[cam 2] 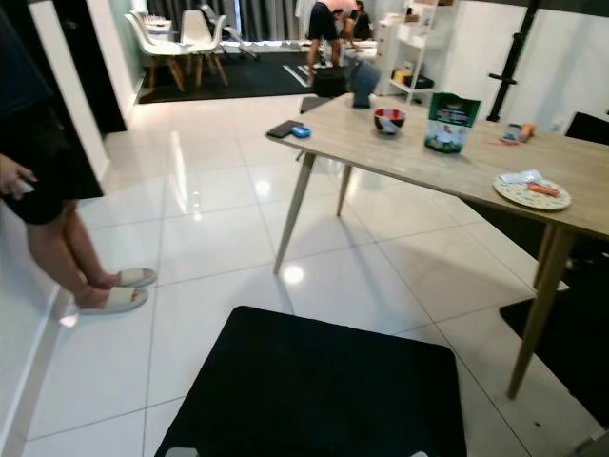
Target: Restocking fridge
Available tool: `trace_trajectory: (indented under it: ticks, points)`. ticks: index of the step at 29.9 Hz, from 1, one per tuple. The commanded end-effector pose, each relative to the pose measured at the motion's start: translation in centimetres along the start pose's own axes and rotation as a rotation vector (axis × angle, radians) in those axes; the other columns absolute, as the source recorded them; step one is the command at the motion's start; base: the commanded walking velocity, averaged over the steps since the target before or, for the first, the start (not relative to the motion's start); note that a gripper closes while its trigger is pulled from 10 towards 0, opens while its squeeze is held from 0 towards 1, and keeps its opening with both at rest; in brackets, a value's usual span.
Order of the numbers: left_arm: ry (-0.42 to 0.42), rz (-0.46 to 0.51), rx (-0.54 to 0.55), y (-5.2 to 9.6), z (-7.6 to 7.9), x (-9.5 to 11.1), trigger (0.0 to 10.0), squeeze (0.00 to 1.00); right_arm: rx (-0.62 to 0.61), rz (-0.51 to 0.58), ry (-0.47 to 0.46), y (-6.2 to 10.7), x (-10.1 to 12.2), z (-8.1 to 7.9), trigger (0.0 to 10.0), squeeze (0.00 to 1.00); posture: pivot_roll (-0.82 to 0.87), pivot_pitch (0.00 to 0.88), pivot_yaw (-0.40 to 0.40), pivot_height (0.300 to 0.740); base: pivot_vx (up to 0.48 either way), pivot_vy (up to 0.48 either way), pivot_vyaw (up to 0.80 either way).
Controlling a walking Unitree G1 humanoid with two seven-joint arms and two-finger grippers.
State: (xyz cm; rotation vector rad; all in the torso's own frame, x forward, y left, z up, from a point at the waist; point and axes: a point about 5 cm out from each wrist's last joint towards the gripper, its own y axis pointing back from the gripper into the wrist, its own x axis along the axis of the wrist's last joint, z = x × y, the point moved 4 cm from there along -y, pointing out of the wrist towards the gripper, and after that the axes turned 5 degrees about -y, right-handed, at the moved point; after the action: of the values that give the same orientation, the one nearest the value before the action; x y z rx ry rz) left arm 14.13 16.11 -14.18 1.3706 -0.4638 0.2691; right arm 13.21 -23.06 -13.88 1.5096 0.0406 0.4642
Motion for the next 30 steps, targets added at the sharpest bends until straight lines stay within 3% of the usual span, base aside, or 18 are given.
trace_trajectory:
  ticks: [1, 11, 19, 30]
  points:
    - [-0.005, -0.040, -0.033, 0.0, 0.8, -1.1, 10.0, 0.00, -0.006, -0.003, 0.010, 0.0, 0.1, 0.2, 10.0, 0.00, -0.05, 0.000, -0.049, 0.740, 0.000, 0.000, 0.00]
    - [-0.055, -0.055, -0.043, 0.0, 0.9, -1.0, 10.0, 0.00, -0.001, -0.006, 0.001, -0.1, -0.2, -0.4, 10.0, 0.00, -0.04, 0.000, -0.050, 0.740, 0.000, 0.000, 0.00]
    - [-0.072, -0.039, -0.049, -0.3, 1.2, 0.1, 10.0, 0.00, -0.006, -0.002, -0.007, -0.1, 0.0, -0.2, 10.0, 0.00, -0.04, 0.000, -0.062, 0.740, 0.266, 0.000, 0.00]
    - [-0.116, -0.070, -0.064, -0.4, 1.8, -0.3, 10.0, 0.00, -0.007, 0.020, -0.017, -0.1, 1.0, -0.3, 10.0, 0.00, -0.06, 0.000, -0.057, 0.740, 0.347, 0.000, 0.00]
